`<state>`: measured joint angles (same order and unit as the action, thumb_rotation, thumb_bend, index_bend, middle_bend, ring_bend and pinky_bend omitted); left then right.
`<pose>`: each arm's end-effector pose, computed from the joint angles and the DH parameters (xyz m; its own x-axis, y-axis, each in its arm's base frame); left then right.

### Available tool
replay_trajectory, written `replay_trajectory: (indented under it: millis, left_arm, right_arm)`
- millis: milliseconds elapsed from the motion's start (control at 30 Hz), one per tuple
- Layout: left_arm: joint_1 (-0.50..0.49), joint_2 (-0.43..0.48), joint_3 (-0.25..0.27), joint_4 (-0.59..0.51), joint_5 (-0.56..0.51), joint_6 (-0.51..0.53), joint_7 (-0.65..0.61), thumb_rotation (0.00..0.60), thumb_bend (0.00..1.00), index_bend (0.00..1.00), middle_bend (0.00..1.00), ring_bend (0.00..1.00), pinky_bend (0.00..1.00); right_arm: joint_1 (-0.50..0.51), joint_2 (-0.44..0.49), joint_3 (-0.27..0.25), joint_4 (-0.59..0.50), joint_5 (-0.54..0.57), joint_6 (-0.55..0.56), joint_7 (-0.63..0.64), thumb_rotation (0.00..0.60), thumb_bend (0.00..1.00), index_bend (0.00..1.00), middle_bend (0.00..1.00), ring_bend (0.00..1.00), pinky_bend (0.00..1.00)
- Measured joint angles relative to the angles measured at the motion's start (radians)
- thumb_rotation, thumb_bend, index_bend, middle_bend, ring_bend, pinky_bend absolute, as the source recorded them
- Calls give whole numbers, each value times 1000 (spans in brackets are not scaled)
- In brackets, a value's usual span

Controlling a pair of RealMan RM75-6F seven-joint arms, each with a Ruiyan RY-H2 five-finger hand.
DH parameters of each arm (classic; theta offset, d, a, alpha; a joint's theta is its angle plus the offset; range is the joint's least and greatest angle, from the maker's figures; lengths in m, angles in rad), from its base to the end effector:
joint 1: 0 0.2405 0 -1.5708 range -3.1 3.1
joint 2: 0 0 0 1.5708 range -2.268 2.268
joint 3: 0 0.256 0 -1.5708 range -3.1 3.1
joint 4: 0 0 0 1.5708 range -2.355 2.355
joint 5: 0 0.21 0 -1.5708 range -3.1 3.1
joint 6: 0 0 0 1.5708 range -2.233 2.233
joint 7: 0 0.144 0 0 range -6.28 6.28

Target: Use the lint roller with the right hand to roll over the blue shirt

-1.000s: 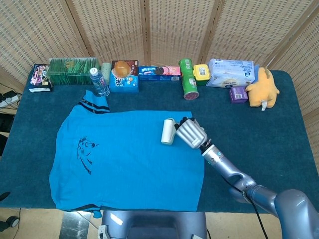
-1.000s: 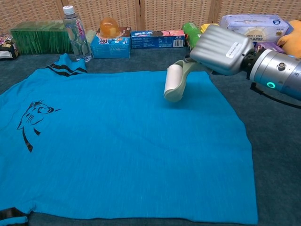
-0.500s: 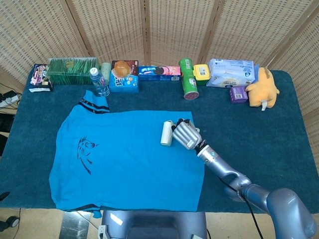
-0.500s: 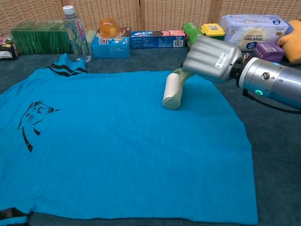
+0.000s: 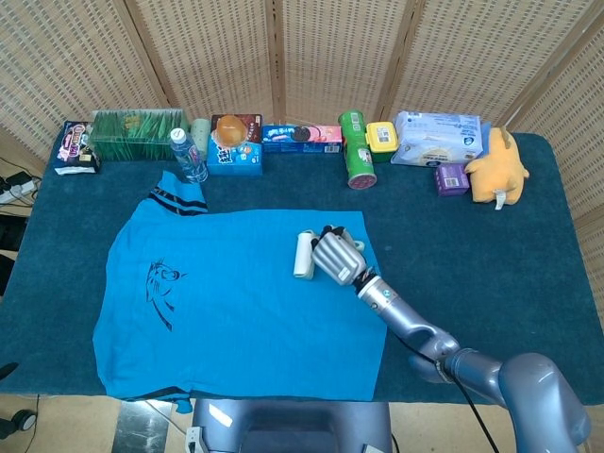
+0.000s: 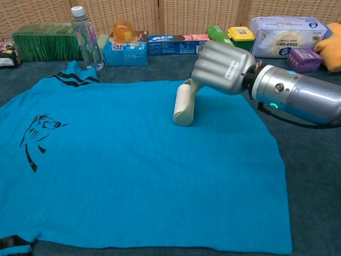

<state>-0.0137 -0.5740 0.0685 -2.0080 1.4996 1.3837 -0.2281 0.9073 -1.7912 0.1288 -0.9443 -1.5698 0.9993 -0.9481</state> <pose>-0.2792 0.1297 0.2552 0.2980 0.2126 0.9306 0.9332 0.1401 -0.3308 -0.1081 -0.3819 -0.0628 0.8283 0.5339 0.1702 0.0816 -0.4154 0.9060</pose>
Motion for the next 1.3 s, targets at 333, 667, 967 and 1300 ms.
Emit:
replay_trajectory:
  millis: [333,667,967,1300]
  left_arm:
    - [2,3,1,9,8,3,-18,600,122,0,0,0,40]
    - [2,4,2,12,12,5,-25,600,122,0,0,0,40]
    - [2,6,3,15,14,6,-31,600,122,0,0,0,40]
    - [4,2,4,6,18,8,-15,600,122,0,0,0,40]
  right_arm:
    - [20,-48,17,-36,23,-2,-100,600,1000,624,638,610,1000]
    - [49,-71,24,-68,38,-25,-185,600,1000,623,639,610,1000]
    - [34,-31,-11,-68,24,-15,-179,600,1000,624,638,610,1000]
    - [-19,21,-72,-25,-20,42,-122,600,1000,624,638,610,1000]
